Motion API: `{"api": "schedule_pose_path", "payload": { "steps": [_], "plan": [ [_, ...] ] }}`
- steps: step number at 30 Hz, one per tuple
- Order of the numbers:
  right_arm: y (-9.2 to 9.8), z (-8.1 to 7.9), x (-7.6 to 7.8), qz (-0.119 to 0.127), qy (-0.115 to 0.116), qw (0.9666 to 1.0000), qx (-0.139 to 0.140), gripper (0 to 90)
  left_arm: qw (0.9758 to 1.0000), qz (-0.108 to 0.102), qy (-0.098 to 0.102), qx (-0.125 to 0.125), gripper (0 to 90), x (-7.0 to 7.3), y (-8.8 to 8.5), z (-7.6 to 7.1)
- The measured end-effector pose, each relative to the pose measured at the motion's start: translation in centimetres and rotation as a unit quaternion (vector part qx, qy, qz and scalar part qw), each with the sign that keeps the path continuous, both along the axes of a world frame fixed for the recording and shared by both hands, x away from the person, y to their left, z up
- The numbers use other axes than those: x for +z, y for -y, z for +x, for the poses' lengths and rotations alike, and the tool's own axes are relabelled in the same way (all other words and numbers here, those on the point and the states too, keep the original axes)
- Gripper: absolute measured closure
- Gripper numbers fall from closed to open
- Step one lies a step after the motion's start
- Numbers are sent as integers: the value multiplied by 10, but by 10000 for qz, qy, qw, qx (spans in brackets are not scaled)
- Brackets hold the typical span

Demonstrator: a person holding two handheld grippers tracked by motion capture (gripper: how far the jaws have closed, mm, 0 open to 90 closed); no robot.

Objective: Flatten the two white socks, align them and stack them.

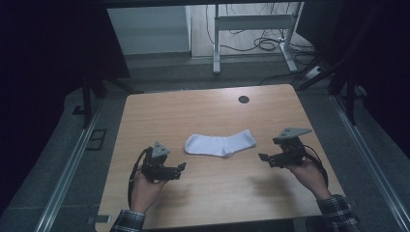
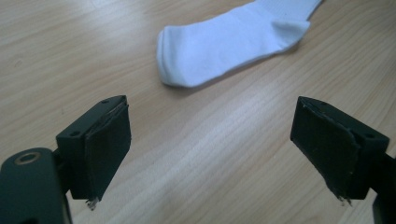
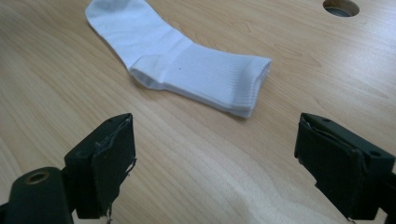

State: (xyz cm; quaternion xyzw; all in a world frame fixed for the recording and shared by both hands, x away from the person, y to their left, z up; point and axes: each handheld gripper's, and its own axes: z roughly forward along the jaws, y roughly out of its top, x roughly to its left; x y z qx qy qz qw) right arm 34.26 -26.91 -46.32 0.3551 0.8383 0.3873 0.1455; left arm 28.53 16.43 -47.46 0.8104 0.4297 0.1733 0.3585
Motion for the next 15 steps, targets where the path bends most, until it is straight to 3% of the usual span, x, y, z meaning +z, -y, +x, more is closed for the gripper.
{"api": "schedule_pose_path", "payload": {
  "steps": [7, 15],
  "plan": [
    [6, -10, -12, -17, -43, 10000, 7, 107, 10000, 13, -29, 20, 124, -17, -10, -13],
    [11, -16, -39, -147, -255, 9996, 18, 101, 9999, 107, -109, 46, 124, -39, -18, -26]
  ]
}}
